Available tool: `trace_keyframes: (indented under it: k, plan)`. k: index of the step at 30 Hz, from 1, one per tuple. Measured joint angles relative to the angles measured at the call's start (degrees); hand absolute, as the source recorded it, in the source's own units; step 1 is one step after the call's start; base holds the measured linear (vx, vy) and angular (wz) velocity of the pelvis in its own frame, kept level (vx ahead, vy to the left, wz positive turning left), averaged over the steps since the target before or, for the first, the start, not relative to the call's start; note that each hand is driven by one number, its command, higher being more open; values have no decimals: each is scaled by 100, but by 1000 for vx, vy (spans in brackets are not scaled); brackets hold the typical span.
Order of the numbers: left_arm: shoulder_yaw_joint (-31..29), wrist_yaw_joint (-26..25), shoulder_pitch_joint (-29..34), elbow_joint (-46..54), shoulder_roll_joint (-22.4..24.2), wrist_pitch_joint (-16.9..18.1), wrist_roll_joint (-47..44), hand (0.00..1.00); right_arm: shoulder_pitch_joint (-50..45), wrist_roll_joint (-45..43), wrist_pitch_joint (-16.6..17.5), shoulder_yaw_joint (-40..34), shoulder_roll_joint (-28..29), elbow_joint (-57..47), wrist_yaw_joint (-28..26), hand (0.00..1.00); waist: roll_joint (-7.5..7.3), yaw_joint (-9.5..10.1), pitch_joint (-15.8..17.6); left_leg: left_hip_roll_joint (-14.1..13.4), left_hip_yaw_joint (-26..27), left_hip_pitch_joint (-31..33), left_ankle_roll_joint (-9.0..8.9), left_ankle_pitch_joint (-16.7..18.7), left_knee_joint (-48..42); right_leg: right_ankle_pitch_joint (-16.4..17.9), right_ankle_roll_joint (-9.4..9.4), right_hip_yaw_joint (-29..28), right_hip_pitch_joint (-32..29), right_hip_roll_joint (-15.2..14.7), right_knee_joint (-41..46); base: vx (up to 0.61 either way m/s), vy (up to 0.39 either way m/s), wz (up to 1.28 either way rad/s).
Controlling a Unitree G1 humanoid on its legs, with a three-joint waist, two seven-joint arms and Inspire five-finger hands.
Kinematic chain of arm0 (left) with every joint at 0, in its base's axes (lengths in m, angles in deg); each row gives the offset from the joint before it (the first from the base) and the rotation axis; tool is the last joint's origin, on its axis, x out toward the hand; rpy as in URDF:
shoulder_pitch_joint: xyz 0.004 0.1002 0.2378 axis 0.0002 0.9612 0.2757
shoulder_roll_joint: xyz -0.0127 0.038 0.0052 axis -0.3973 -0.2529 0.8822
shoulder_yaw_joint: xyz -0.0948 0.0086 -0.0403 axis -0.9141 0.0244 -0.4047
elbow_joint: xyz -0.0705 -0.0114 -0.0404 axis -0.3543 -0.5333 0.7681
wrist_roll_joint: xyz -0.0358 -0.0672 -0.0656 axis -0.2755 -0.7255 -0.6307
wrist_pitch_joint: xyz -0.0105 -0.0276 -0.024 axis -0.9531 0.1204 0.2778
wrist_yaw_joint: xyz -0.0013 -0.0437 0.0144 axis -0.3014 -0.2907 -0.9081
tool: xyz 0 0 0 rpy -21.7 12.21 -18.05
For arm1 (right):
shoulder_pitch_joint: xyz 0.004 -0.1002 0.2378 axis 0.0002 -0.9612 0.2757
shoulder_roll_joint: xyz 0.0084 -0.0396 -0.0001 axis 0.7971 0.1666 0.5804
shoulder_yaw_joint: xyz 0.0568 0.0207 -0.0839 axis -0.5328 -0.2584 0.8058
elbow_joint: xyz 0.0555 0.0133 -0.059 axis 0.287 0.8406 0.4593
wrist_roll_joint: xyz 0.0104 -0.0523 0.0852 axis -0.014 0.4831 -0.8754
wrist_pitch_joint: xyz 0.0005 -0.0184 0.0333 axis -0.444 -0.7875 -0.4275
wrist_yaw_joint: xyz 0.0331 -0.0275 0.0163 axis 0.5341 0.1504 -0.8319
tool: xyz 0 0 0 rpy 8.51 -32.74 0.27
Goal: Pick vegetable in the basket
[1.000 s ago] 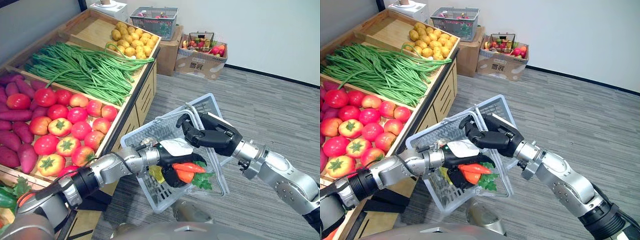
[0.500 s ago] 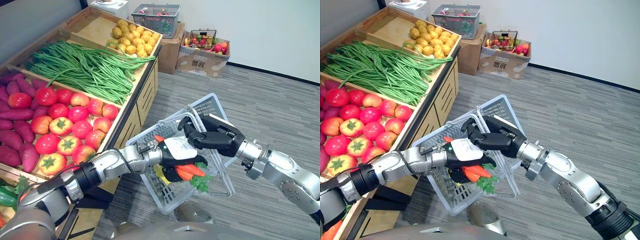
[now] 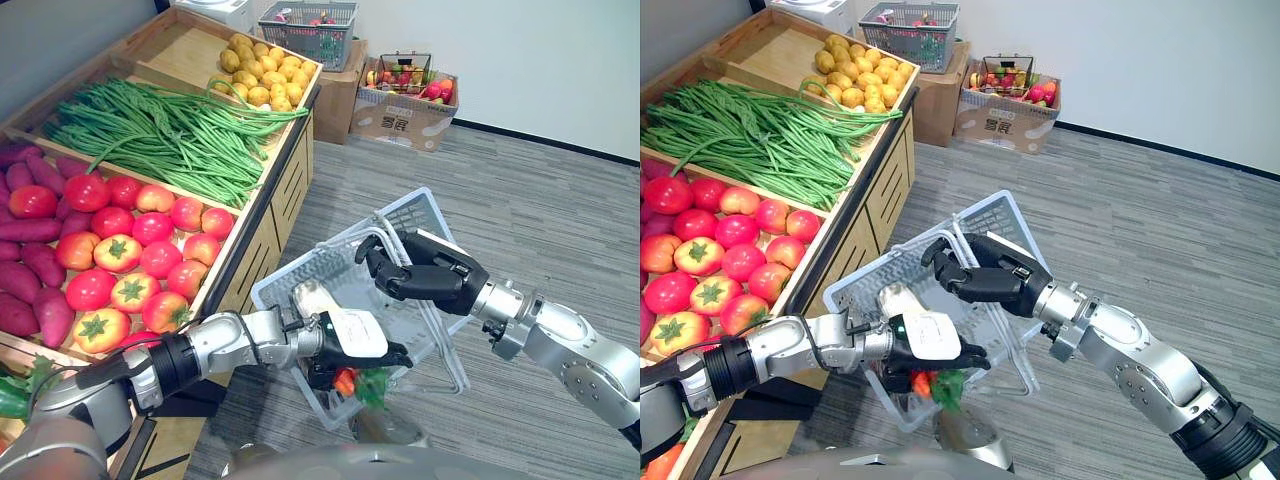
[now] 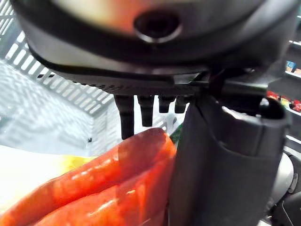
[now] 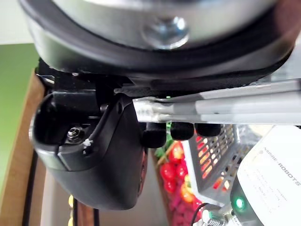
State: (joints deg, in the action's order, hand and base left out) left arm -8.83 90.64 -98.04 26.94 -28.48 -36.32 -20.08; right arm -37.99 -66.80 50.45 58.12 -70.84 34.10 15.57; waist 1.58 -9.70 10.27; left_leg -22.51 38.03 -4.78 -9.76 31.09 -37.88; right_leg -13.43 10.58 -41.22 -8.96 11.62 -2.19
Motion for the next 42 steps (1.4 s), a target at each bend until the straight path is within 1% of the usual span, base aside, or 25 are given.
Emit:
trace_keyframes:
  k: [9, 12, 14, 16, 17, 18, 19, 20, 21, 22, 23, 24, 25, 26, 27, 28, 29, 30, 31, 32, 33, 35, 36, 38, 42]
  plan:
    - [-151, 0, -60, 554, -131, -3, -94, 100, 188, -2, -7, -7, 2, 0, -4, 0, 59, 13, 33, 6, -89, 43, 5, -3, 0, 11, -17, 85, 0, -30, 0, 4, 5, 5]
    - [-162, 2, -280, 711, -206, -10, -272, 100, 187, -2, -11, -7, 4, 0, -6, 0, 62, 20, 34, 12, -143, 68, 15, -15, 2, 13, -21, 129, 3, -47, 0, 51, 55, 8]
    - [-238, 60, -417, 808, -286, -13, -712, 100, 187, -2, -11, -7, 6, 2, -7, 0, 73, 5, 36, 25, -208, 104, 18, -28, 5, 16, -26, 181, 5, -68, 1, 66, 73, 12]
    - [-343, 12, -413, 824, -227, -74, -749, 100, 187, -1, -31, -7, 31, 26, 10, 0, 83, 4, 41, 36, -252, 132, 21, -36, 5, 22, -34, 223, 3, -84, 1, 51, 58, 12]
    - [-361, 176, -424, 850, -192, -162, -934, 100, 185, -1, -61, -8, 75, 43, 11, 0, 89, 3, 40, 38, -274, 143, 23, -39, 5, 26, -41, 246, 3, -91, 1, 69, 76, 15]
    - [-378, 644, -645, 880, -239, -212, -1450, 100, 153, -1, -114, -33, 124, 45, 6, 0, 111, 28, 35, 50, -328, 175, 30, -53, 13, 35, -48, 292, 3, -111, 1, 57, 63, 13]
    - [-378, 807, -727, 884, -254, -226, -1714, 100, 140, -4, -115, -44, 128, 45, 1, 0, 112, 31, 35, 60, -346, 184, 32, -58, 19, 39, -53, 305, 1, -121, 1, 58, 63, 19]
    - [-321, 1116, -1075, 930, -473, -215, -2472, 100, 106, -25, -123, -233, 155, 52, -2, 0, 122, 64, 39, 118, -389, 209, 55, -100, 78, 43, -57, 338, -9, -174, 1, 65, 57, 14]
    - [-210, 1119, -1668, 1107, -1026, -148, -2954, 100, -12, -95, -121, -636, 145, 73, -9, 0, 158, 155, 36, 158, -392, 202, 60, -130, 118, 45, -57, 340, -16, -204, 1, 68, 56, 12]
    - [-211, 1117, -1806, 1166, -1152, -152, -2974, 100, -38, -123, -121, -694, 139, 81, -9, 0, 166, 164, 35, 158, -394, 200, 60, -132, 117, 44, -58, 341, -15, -203, 1, 84, 65, 5]
    - [-285, 1155, -2378, 1466, -1775, -189, -3243, 100, -64, -212, -115, -755, 117, 137, -4, 0, 189, 194, 22, 152, -411, 202, 55, -142, 122, 43, -59, 363, -13, -202, 2, 58, 43, 5]
    - [-508, 1254, -2590, 1690, -2264, -205, -3654, 100, -74, -287, -114, -749, 112, 141, -6, 0, 221, 211, 7, 151, -424, 209, 55, -146, 136, 44, -60, 382, -13, -206, 2, 98, 66, 7]
    - [-879, 1256, -2599, 1884, -2834, -189, -4675, 100, -129, -366, -103, -754, 88, 141, -99, 0, 295, 212, -30, 166, -426, 201, 53, -154, 177, 57, -80, 394, -14, -214, -2, 70, 44, 6]
    - [-1011, 1257, -2600, 1980, -3033, -158, -4966, 100, -175, -504, -92, -759, 88, 153, -106, 0, 332, 233, -56, 180, -427, 195, 53, -160, 204, 60, -84, 404, -13, -225, -9, 120, 68, 5]
    - [-1367, 1270, -2675, 2377, -3490, -217, -5131, 100, -251, -462, -120, -782, 84, 160, -158, 0, 402, 302, -101, 184, -427, 175, 52, -160, 217, 65, -90, 412, 3, -230, -25, 87, 46, 4]
    - [-1537, 1288, -2707, 2580, -3688, -262, -5150, 100, -286, -422, -132, -771, 84, 169, -167, 0, 418, 327, -111, 183, -428, 173, 51, -159, 220, 65, -90, 418, 11, -235, -34, 128, 70, 6]
    - [-2008, 1389, -2714, 2917, -4027, -271, -5331, 100, -328, -385, -166, -689, 84, 224, -209, 0, 434, 336, -122, 191, -447, 177, 51, -160, 236, 65, -90, 450, 22, -252, -48, 82, 47, 7]
    - [-2185, 1399, -2719, 3009, -4103, -267, -5454, 100, -349, -385, -186, -652, 84, 255, -232, 0, 437, 338, -124, 196, -457, 177, 52, -160, 245, 65, -90, 462, 29, -257, -50, 95, 58, 14]
    - [-2629, 1367, -2816, 3178, -4128, -247, -5838, 100, -448, -373, -306, -562, 85, 308, -267, 0, 439, 346, -127, 204, -496, 175, 54, -161, 252, 66, -90, 499, 64, -275, -68, 85, 56, 14]
    - [-2861, 1318, -3027, 3269, -4117, -183, -6148, 100, -513, -216, -416, -473, 93, 314, -281, 0, 433, 341, -134, 208, -522, 168, 55, -162, 258, 66, -90, 518, 91, -287, -85, 99, 64, 13]
    - [-2930, 1247, -3197, 3334, -4114, -97, -6372, 100, -528, -136, -519, -427, 115, 320, -295, 0, 432, 333, -137, 217, -522, 154, 60, -165, 269, 66, -90, 520, 102, -291, -85, 94, 59, 5]
    - [-3139, 1205, -3293, 3495, -4008, 0, -6756, 100, -568, 12, -547, -404, 269, 387, -311, 0, 430, 320, -155, 272, -530, 142, 78, -192, 326, 66, -90, 523, 103, -328, -88, 72, 43, 3]
    - [-3181, 1260, -3262, 3534, -3874, 66, -7112, 100, -563, 14, -548, -403, 331, 449, -314, 0, 432, 319, -165, 304, -535, 143, 96, -207, 350, 67, -89, 534, 103, -363, -91, 50, 32, 5]
    - [-3145, 1225, -3054, 3532, -3848, 156, -7487, 100, -525, 11, -572, -408, 324, 532, -331, 0, 430, 324, -191, 314, -531, 140, 102, -211, 349, 67, -88, 535, 105, -372, -91, 54, 42, 2]
    - [-2834, 1574, -3055, 3465, -4105, -309, -7202, 100, -510, 11, -659, -423, 274, 590, -349, 0, 425, 307, -340, 308, -531, 138, 96, -215, 348, 69, -87, 539, 106, -363, -92, 60, 36, 0]
